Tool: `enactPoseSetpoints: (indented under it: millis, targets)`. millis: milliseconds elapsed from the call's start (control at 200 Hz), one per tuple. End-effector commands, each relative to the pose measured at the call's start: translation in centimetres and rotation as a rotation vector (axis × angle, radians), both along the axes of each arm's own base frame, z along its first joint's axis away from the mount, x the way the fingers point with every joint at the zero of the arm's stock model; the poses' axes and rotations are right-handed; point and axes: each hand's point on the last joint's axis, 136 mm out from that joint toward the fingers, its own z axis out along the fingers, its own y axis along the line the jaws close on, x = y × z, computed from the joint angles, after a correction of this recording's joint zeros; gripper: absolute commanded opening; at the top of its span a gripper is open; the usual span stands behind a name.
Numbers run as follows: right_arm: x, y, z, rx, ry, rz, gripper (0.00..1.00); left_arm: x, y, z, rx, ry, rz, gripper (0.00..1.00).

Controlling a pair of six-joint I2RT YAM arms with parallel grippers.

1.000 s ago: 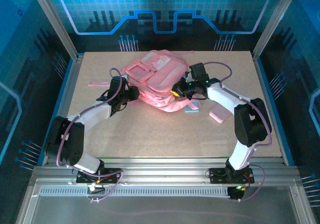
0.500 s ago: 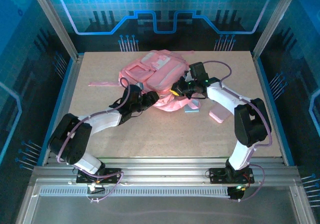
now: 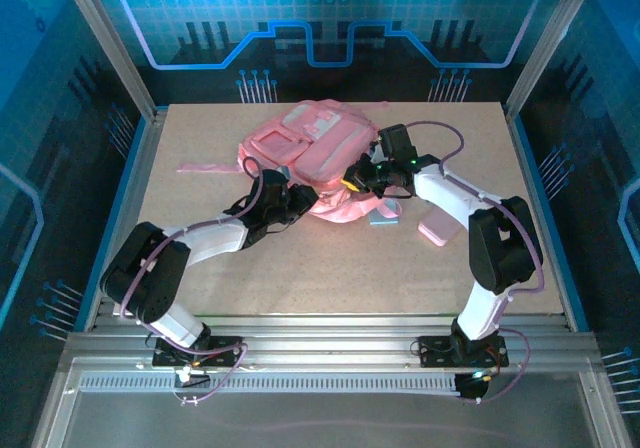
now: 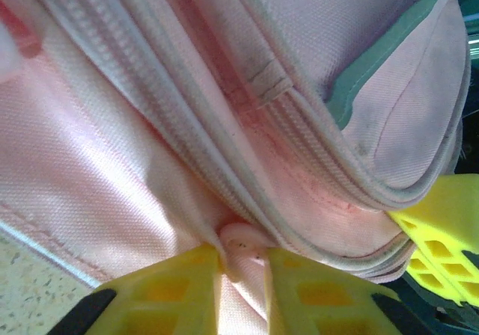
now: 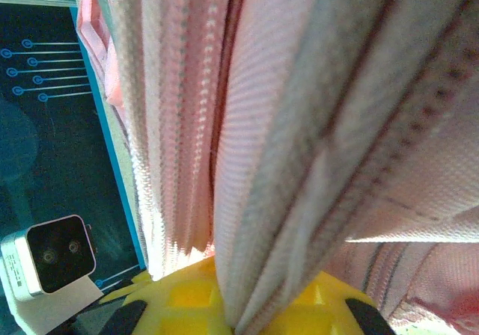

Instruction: Pack the student bag

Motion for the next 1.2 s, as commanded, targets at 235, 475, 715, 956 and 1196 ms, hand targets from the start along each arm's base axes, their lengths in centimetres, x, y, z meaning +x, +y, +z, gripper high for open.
enactPoseSetpoints:
  millis: [235, 475, 715, 956, 1196]
  targets:
    - [0.2, 1.3, 4.2, 0.02, -0.144, 0.058, 0.0, -0.7, -1.0, 4.3, -0.067, -0.039, -0.029, 0.39]
    - [0.4, 1.6, 4.8, 0.038, -0.164, 0.059, 0.0, -0.8, -0.3, 5.6, -0.14, -0.046, 0.047, 0.49]
    - [0.3, 1.8, 5.1, 0.053, -0.171, 0.062, 0.0, 0.1, -0.8, 4.5, -0.2, -0.015, 0.092, 0.49]
    - [0.5, 2.1, 5.8, 0.082, -0.181, 0.063, 0.0, 0.3, -1.6, 1.3, -0.241, 0.061, 0.114, 0.48]
    - [0.6, 2.1, 5.7, 0.088, -0.181, 0.059, 0.0, -0.5, -0.9, 0.5, -0.198, 0.08, 0.132, 0.48]
